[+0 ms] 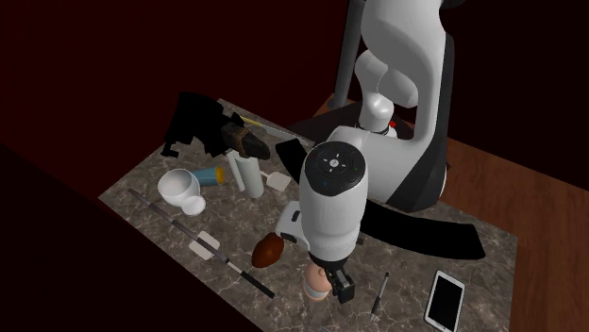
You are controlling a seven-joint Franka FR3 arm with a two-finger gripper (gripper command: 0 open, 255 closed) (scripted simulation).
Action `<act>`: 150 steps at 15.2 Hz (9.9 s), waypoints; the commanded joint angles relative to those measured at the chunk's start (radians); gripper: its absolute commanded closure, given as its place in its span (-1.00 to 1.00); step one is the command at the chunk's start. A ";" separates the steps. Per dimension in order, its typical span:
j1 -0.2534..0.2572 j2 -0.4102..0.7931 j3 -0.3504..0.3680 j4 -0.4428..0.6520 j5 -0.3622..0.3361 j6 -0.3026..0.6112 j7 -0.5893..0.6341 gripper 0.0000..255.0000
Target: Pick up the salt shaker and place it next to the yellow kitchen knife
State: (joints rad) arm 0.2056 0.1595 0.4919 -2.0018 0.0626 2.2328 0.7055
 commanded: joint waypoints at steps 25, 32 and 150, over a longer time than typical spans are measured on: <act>-0.008 -0.057 0.003 0.087 0.025 -0.138 -0.005 1.00; -0.011 -0.080 0.003 0.156 0.033 -0.228 -0.003 1.00; -0.521 -0.237 -0.865 0.026 0.025 -0.435 -1.363 1.00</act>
State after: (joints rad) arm -0.3147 -0.0805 -0.3719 -1.9642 0.0863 1.7833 -0.6537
